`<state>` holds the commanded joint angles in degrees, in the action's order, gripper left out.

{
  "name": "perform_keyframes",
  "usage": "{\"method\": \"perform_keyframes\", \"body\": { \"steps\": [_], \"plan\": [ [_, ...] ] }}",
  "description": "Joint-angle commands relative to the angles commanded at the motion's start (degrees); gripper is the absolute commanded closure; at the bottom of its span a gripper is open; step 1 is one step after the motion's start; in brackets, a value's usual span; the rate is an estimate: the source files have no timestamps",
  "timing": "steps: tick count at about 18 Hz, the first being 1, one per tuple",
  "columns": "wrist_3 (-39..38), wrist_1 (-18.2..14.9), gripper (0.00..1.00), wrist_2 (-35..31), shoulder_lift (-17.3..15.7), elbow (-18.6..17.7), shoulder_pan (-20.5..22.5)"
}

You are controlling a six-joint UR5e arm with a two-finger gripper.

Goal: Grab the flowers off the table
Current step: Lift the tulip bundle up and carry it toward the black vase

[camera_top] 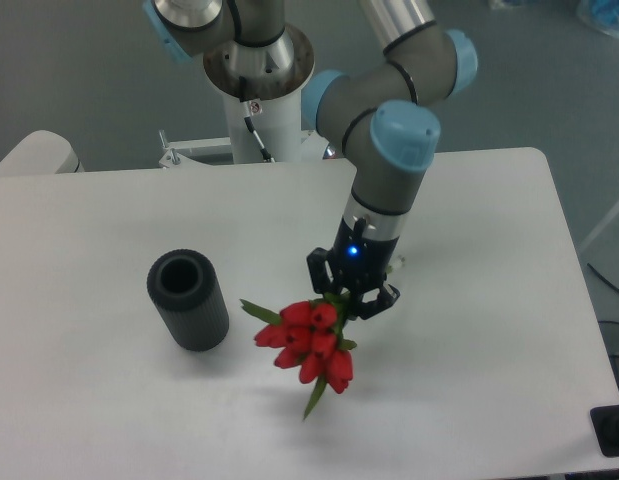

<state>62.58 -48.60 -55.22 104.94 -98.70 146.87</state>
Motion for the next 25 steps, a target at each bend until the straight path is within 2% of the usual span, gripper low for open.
{"method": "perform_keyframes", "body": {
  "steps": [3,8,15,25],
  "plan": [
    [-4.8,0.1,0.75,7.6,-1.4,0.2,1.1],
    [-8.0,0.1,0.75,11.8,-3.5,0.1,2.0],
    [-9.1,0.1,0.75,14.3,-4.5,-0.5,3.6],
    [-8.6,0.2,0.76,14.4,-4.7,-0.2,4.7]
  ]
}}
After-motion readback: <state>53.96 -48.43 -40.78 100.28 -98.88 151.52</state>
